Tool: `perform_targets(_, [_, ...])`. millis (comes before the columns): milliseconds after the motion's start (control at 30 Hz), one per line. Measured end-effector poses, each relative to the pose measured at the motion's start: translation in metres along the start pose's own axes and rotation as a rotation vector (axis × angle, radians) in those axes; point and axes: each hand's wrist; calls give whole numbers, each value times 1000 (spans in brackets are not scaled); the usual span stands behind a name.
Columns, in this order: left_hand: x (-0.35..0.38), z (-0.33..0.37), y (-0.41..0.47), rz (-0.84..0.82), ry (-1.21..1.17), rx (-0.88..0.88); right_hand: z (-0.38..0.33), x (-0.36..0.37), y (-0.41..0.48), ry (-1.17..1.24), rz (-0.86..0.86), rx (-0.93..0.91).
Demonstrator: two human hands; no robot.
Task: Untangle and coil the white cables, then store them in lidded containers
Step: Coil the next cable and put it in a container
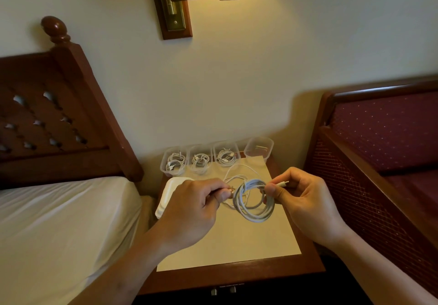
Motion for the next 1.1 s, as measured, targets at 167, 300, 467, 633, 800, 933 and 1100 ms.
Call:
perform_targets(167, [3, -12, -12, -28, -100, -83, 8, 0, -4, -72, -39, -16])
perform_targets(300, [4, -16, -10, -22, -75, -84, 10, 1, 1, -81, -37, -48])
perform_targets(467, [15, -25, 19, -95, -206, -287, 20, 17, 21, -68, 0, 40])
perform_targets(633, [33, -51, 56, -278, -375, -547, 46, 36, 55, -241, 94, 55])
perform_targets(800, [69, -82, 96, -284, -470, -702, 74, 42, 100, -267, 182, 126])
perform_targets(933, [125, -134, 116, -110, 70, -453, 103, 37, 151, -372, 239, 131])
perform_targets(1100, [183, -205, 102, -188, 580, -282, 146, 31, 231, -510, 325, 146])
Point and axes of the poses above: each hand's wrist, its own y-axis towards the middle knuckle, its own x-axis out of the palm, z = x × y, and after that the axes turned 12 degrees about z, right-handed
